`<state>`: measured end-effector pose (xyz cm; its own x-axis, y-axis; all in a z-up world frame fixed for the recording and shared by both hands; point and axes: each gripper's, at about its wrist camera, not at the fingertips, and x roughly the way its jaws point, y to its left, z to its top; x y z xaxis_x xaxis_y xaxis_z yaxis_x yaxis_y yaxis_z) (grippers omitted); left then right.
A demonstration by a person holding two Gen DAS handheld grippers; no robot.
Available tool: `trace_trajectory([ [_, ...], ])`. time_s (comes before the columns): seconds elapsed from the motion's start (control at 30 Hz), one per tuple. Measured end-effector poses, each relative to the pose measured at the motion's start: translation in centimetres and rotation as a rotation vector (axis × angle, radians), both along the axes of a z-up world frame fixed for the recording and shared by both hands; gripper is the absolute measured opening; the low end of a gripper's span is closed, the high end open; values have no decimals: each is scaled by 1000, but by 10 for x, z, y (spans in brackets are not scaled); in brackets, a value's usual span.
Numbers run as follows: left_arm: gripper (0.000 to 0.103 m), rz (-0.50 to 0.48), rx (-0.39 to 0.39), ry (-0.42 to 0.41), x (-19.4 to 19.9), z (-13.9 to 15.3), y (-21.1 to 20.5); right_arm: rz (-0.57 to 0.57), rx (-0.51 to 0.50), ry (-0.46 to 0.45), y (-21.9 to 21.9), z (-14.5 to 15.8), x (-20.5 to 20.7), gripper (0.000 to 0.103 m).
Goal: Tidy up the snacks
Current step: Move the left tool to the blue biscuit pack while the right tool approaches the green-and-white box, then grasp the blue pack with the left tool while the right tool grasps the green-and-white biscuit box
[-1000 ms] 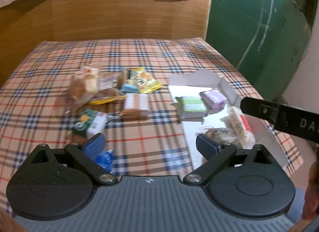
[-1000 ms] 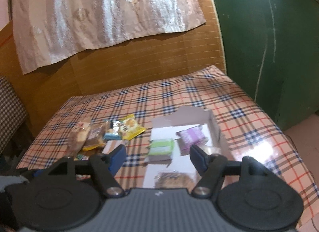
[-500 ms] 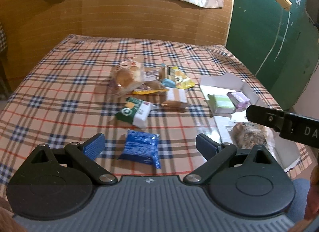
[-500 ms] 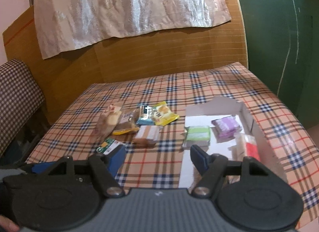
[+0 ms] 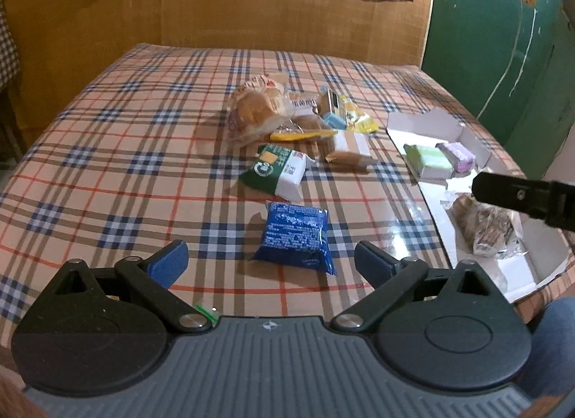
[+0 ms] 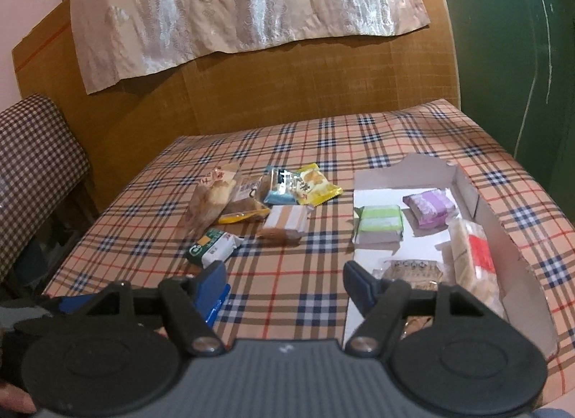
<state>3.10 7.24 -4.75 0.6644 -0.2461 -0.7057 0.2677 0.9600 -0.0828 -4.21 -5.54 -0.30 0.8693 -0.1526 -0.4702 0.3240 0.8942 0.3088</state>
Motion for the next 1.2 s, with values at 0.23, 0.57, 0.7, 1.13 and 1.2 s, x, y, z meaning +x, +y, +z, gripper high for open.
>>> trace_trajectory([
  [0.23, 103, -31, 52, 25, 21, -25, -19, 7, 7, 20, -2, -7, 11, 71],
  [0.57, 56, -3, 26, 17, 48, -42, -14, 37, 34, 56, -4, -17, 38, 71],
  [0.7, 56, 49, 16, 15, 49, -40, 12, 90, 35, 63, 0, -17, 55, 72],
  [1.13, 56, 201, -26, 12, 52, -25, 76, 511, -184, 158, 31, -15, 164, 83],
  [1.2, 56, 204, -30, 18, 54, -26, 78, 550, -219, 182, 30, -16, 179, 83],
])
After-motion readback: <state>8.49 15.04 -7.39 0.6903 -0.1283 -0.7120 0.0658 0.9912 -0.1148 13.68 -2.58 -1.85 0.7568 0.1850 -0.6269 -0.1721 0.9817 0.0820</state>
